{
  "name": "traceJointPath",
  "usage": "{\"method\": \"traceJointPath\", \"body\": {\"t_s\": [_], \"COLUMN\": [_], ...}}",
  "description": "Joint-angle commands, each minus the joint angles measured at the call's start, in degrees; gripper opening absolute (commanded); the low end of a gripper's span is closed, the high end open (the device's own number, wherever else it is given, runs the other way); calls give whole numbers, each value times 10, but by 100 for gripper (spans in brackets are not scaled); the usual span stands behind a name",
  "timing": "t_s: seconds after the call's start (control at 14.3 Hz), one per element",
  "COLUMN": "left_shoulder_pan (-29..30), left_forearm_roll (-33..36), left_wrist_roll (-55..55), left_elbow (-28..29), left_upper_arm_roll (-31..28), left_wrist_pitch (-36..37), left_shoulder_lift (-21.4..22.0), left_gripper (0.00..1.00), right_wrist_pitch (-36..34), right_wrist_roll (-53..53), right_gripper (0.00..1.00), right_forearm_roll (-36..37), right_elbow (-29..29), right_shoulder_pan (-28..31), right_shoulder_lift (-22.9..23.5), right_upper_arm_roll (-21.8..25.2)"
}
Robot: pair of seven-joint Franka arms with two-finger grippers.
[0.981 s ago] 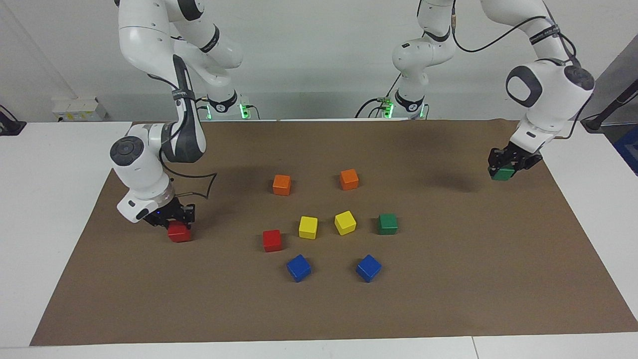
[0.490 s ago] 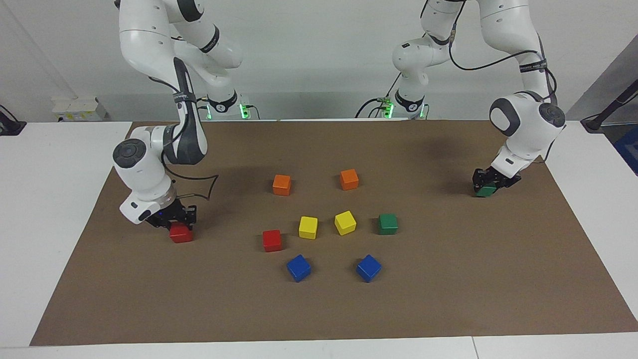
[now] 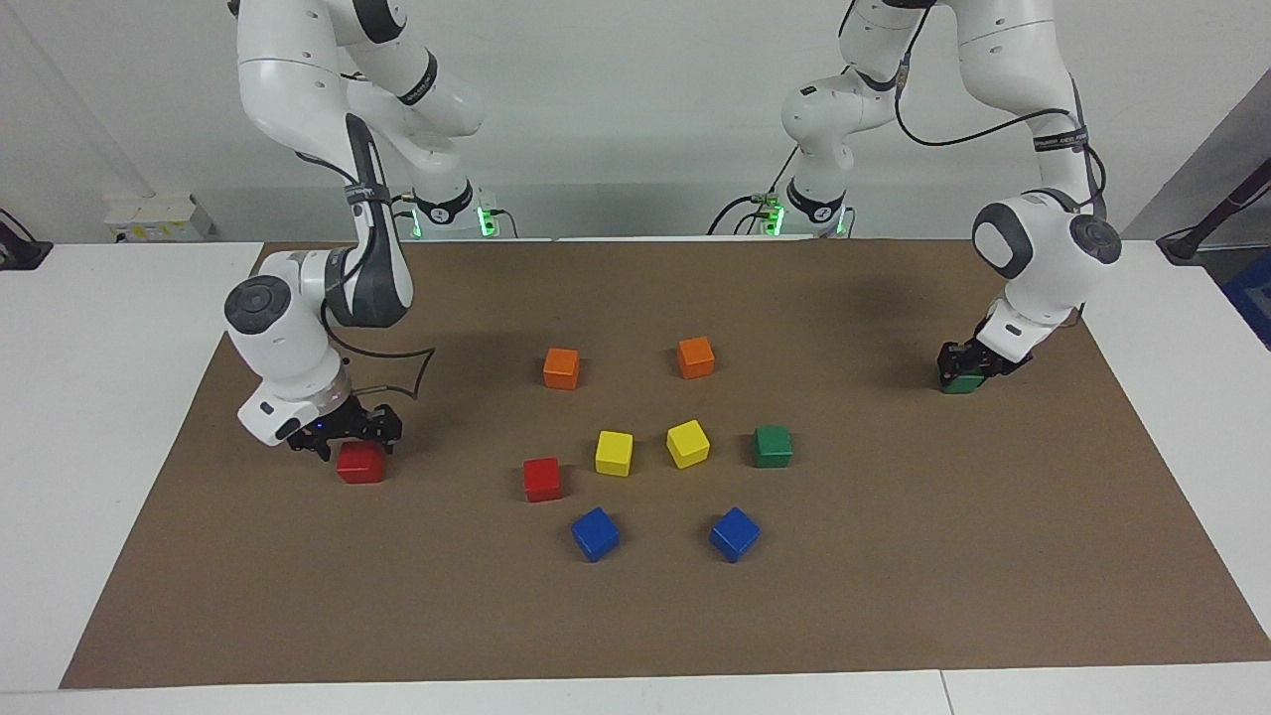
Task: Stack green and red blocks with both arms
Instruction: 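Set down the red block with the right gripper while the left sets green, then reach the right gripper to the other red block while the left reaches green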
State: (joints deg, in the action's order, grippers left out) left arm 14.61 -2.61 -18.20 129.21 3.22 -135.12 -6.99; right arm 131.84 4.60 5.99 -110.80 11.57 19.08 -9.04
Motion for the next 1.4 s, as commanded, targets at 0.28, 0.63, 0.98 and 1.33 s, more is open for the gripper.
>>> {"method": "traceJointPath", "body": {"t_s": [0.28, 0.63, 0.98, 1.33], "left_shoulder_pan": [-7, -66, -198, -267], "left_forearm_roll": [5, 4, -7, -22], "left_wrist_roll": [-5, 17, 210, 277], "left_elbow": [-51, -205, -328, -384], "left_upper_arm_roll": [5, 5, 6, 5], "left_wrist_pitch": [43, 179, 218, 194], "left_shoulder_lift": [-7, -21, -72, -147], "left_gripper": [100, 100, 100, 100], "right_wrist_pitch": [-221, -161, -86, -60], "right_wrist_roll": [-84, -207, -211, -259], "right_gripper": [100, 100, 100, 100], "right_forearm_roll": [-10, -4, 1, 1], "right_elbow": [192, 206, 222, 223], "right_shoulder_pan": [-65, -195, -227, -232], "right_shoulder_lift": [-19, 17, 76, 112], "right_upper_arm_roll": [-16, -15, -15, -15]}}
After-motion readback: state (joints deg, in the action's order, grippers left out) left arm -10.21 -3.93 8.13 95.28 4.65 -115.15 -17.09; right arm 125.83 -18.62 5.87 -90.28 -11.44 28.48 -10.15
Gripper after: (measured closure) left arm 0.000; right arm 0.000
